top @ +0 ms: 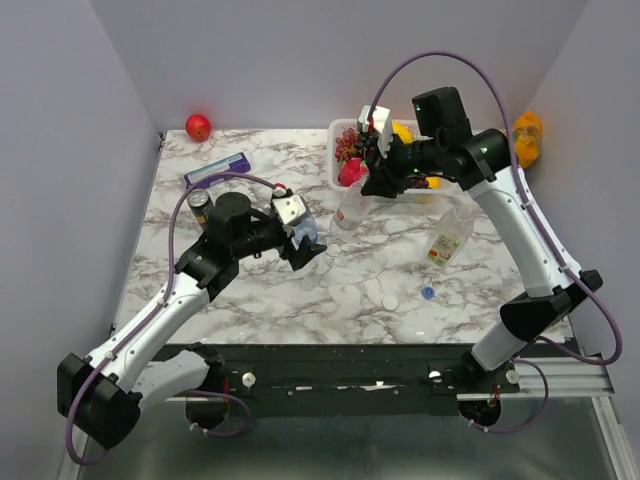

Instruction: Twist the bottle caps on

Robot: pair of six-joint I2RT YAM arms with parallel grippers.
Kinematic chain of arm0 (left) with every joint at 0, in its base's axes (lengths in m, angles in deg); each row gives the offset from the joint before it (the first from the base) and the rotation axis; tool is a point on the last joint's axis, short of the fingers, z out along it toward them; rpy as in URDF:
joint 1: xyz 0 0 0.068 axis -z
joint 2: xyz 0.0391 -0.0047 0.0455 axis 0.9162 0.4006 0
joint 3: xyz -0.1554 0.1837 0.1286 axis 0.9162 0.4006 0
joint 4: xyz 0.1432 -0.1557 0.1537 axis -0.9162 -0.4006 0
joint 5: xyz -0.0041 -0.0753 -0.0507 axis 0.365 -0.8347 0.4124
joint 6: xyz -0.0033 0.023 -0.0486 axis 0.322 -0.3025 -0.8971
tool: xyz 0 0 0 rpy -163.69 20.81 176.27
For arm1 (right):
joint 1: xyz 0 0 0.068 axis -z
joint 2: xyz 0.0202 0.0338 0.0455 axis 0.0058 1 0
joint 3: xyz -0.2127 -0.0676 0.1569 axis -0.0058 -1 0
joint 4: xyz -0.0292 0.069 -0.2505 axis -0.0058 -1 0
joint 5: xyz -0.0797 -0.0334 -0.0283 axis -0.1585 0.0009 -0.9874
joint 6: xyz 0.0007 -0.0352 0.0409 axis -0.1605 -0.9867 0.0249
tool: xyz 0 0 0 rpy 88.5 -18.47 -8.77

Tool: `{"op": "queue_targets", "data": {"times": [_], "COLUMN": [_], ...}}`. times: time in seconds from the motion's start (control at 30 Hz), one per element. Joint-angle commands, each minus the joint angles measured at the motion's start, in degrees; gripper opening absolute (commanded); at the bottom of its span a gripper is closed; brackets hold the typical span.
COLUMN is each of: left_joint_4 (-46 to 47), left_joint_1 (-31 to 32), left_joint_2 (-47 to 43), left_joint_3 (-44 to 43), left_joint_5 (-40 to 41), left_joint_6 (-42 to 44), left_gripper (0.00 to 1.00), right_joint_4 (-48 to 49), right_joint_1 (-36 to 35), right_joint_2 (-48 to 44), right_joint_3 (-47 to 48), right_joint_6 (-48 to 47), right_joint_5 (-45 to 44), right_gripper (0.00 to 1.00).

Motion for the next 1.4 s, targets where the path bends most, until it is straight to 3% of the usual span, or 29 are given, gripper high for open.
{"op": "queue_targets", "data": {"times": [0.0,0.23,0.43,0.67,0.83,0.93,0.97,1.07,1.23,1.33,1.37], "left_joint_4": [6.6,13.4,14.9,13.5,13.7,12.4,11.1,10.1,0.3,-4.1,-5.5], "left_joint_1": [5.6,9.3,10.2,10.4,10.3,10.1,9.8,8.2,3.7,-1.5,-3.7], "left_joint_2": [2.9,7.9,11.4,11.6,10.3,9.5,9.1,7.0,0.5,-3.4,-4.5], "left_joint_3": [2.0,2.1,0.7,0.5,0.7,0.3,0.0,-0.6,-5.1,-6.9,-7.2], "left_joint_5": [0.4,5.8,0.7,-5.2,-3.1,-1.8,-1.6,0.7,5.1,9.0,11.4], "left_joint_6": [3.4,3.1,3.4,3.5,2.0,2.6,2.6,1.3,3.2,2.7,2.5], "left_gripper": [0.99,0.99,0.99,0.78,0.67,0.58,0.53,0.49,0.43,0.38,0.32], "right_joint_4": [-7.6,-9.5,-8.3,-7.6,-8.3,-8.5,-8.5,-7.7,1.1,2.9,2.3], "right_joint_1": [-0.6,-0.9,-1.5,-1.8,-2.3,-2.4,-2.4,-2.4,-1.1,-1.1,-1.1], "right_joint_2": [-1.0,-2.9,-4.8,-4.7,-4.1,-3.3,-3.1,-2.9,-7.5,-9.8,-9.7], "right_joint_3": [4.3,4.9,4.5,3.6,3.4,4.7,5.3,8.7,7.9,2.1,0.8], "right_joint_6": [-1.4,-1.8,0.3,0.4,-0.1,0.6,0.9,2.4,5.8,2.3,0.7], "right_joint_5": [6.7,13.6,19.2,19.0,19.9,20.0,19.8,16.9,8.8,8.1,8.7], "right_gripper": [0.08,0.08,0.08,0.08,0.1,0.22,0.37,0.6,0.73,0.78,0.78]}}
